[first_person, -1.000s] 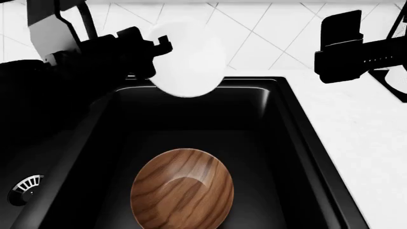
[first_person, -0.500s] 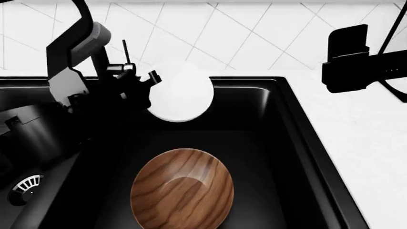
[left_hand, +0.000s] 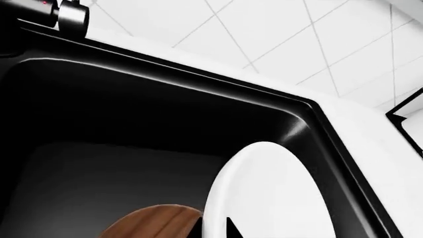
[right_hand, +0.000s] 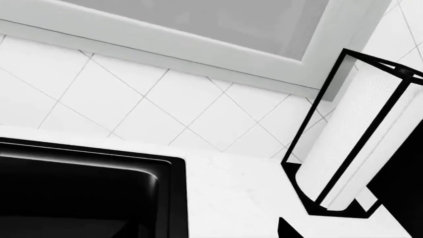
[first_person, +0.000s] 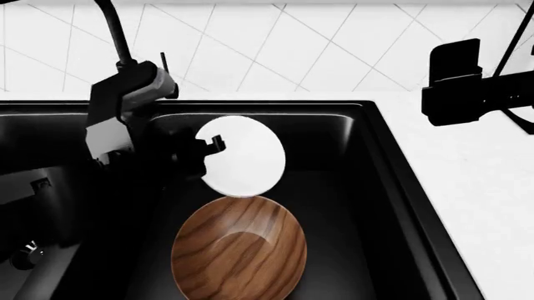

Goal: Stack the bowls in the sink.

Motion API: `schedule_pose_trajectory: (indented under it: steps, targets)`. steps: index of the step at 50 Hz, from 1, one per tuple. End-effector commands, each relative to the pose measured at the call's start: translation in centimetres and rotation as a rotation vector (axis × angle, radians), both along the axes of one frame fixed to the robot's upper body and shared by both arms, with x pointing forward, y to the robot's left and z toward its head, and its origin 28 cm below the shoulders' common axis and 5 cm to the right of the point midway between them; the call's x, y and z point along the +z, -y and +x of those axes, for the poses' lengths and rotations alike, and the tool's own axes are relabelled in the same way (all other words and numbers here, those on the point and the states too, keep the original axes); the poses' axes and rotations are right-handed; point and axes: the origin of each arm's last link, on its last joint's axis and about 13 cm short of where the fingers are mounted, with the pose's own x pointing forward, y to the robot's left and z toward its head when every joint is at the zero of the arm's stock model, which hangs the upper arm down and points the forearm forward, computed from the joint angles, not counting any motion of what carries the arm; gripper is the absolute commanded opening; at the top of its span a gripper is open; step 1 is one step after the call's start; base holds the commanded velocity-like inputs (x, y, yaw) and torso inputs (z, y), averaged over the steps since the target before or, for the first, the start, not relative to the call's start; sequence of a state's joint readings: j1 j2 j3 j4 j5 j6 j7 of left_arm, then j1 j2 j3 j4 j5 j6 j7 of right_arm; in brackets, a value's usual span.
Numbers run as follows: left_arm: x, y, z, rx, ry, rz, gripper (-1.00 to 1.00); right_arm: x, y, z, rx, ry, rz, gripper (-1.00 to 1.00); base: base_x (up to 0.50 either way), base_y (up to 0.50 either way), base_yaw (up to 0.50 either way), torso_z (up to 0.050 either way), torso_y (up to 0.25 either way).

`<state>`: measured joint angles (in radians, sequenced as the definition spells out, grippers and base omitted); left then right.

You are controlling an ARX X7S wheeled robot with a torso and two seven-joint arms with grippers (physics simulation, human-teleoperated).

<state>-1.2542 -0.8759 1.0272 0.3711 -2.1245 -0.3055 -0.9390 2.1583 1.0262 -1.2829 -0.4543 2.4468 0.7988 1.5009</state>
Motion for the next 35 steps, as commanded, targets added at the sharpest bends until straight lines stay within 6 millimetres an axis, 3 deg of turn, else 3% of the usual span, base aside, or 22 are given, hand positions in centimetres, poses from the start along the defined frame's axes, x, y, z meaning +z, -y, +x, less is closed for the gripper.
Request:
schedule_pose_trajectory:
  steps: [1,21,35]
  targets:
    - [0.1,-0.2,-0.5,-0.015,0.002,0.056,-1.00,0.0,0.0,0.0,-0.003,-0.002,-0.002,1.00,0.00,0.00,0.00,0.000,0.000]
    - [-0.5,-0.1,-1.2,-0.036,-0.022,0.131,-1.00,-0.2,0.0,0.2,-0.002,-0.009,-0.003,1.00,0.00,0.00,0.00,0.000,0.000]
    - [-2.1,0.1,-1.1,-0.079,-0.068,0.238,-1.00,-0.5,0.0,0.3,-0.003,-0.014,-0.002,1.00,0.00,0.00,0.00,0.000,0.001]
